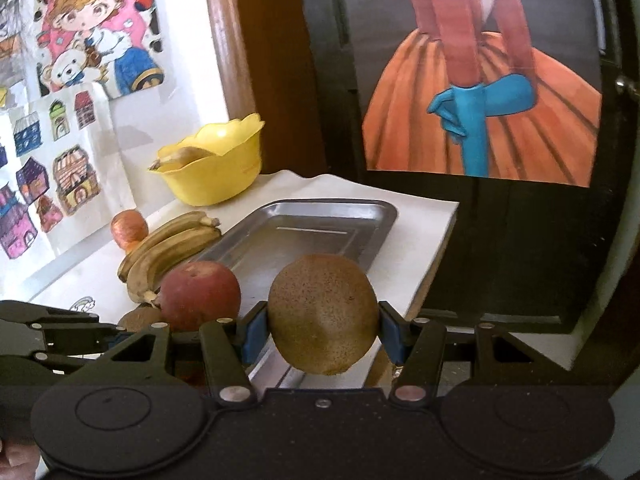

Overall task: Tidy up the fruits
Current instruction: 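Carry the tomato over the steel tray and open the left tool while the right tool releases the kiwi there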

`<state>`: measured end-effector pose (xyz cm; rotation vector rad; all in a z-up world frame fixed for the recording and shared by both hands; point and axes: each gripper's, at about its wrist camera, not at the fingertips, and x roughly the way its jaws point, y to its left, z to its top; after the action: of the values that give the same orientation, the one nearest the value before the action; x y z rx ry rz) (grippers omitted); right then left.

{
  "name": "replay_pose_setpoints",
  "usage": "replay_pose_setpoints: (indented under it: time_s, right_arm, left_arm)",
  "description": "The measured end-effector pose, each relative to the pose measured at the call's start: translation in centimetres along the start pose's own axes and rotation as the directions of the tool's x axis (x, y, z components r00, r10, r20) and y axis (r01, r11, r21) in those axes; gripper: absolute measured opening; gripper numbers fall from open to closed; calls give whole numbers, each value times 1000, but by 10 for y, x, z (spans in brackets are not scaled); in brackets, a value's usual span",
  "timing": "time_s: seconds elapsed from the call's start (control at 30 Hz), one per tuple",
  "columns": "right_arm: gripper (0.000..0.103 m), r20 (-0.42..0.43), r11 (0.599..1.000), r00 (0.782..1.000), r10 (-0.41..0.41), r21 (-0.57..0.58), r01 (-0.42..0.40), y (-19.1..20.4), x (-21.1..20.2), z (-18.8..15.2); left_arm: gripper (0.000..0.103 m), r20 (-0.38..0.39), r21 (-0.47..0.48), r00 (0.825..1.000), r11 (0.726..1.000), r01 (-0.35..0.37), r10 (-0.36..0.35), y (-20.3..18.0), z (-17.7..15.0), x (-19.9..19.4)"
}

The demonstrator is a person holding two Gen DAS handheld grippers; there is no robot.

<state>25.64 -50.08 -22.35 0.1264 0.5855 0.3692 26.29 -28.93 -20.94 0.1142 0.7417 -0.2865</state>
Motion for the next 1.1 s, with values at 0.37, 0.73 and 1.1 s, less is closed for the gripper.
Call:
replay_pose_setpoints:
  time_s: [0.37,0.73,1.1]
  right_arm:
    - [58,-38,996,997,74,-50,-76,13,35,4]
    - [59,-74,992,993,93,-85,-99,19,45,2]
    - [61,-31,994,996,84,-69,-86,21,34,11]
  left_arm:
    - [27,13,9,1000,1000,-10,10,0,-2,1]
    - [30,31,8,999,1000,-8,8,1,-5,-1]
    - [54,46,-1,998,999,43,-43,5,-7,-10]
